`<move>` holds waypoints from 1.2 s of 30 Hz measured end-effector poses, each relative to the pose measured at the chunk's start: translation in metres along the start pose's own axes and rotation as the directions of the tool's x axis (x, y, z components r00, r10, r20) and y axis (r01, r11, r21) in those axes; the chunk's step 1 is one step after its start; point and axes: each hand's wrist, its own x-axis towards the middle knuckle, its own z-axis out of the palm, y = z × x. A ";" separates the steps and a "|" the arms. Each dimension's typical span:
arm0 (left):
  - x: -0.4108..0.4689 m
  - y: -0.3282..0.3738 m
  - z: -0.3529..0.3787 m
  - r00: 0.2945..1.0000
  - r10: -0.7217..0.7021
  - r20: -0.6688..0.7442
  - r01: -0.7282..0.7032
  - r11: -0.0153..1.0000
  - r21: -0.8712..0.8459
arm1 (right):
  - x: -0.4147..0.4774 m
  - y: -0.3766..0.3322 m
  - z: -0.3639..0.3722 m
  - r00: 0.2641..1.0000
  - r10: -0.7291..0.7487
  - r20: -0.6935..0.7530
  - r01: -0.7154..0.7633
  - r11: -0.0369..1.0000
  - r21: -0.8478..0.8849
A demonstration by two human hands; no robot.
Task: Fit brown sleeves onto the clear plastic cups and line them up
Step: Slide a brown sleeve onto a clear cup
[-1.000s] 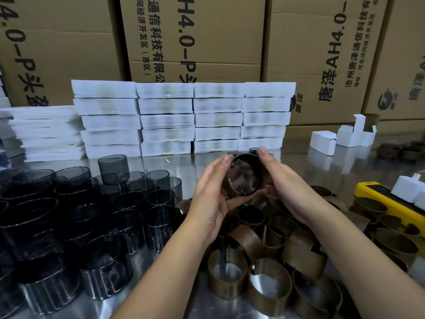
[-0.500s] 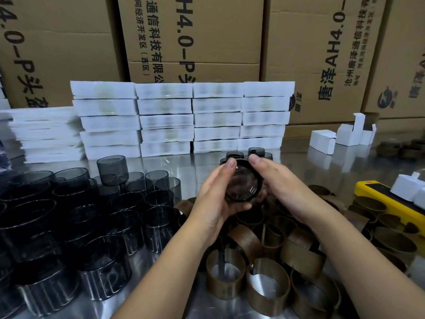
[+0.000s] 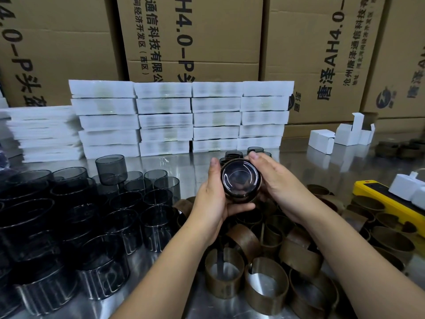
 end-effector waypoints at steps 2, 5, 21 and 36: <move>0.001 -0.001 0.000 1.000 0.003 -0.023 -0.004 1.000 -0.010 | 0.000 0.000 0.000 1.000 -0.005 0.003 0.005 1.000 -0.002; 0.002 0.000 0.000 0.999 0.001 -0.048 -0.002 1.000 -0.019 | -0.002 -0.003 0.002 1.000 -0.004 -0.002 0.004 1.000 0.021; -0.002 0.008 0.004 0.998 0.046 -0.044 -0.048 0.998 -0.048 | -0.002 -0.007 0.000 1.000 -0.002 0.031 -0.003 0.990 0.142; -0.004 0.012 0.002 0.994 0.090 -0.067 -0.091 0.996 -0.014 | -0.007 -0.009 0.003 0.998 -0.016 0.059 0.001 0.970 0.244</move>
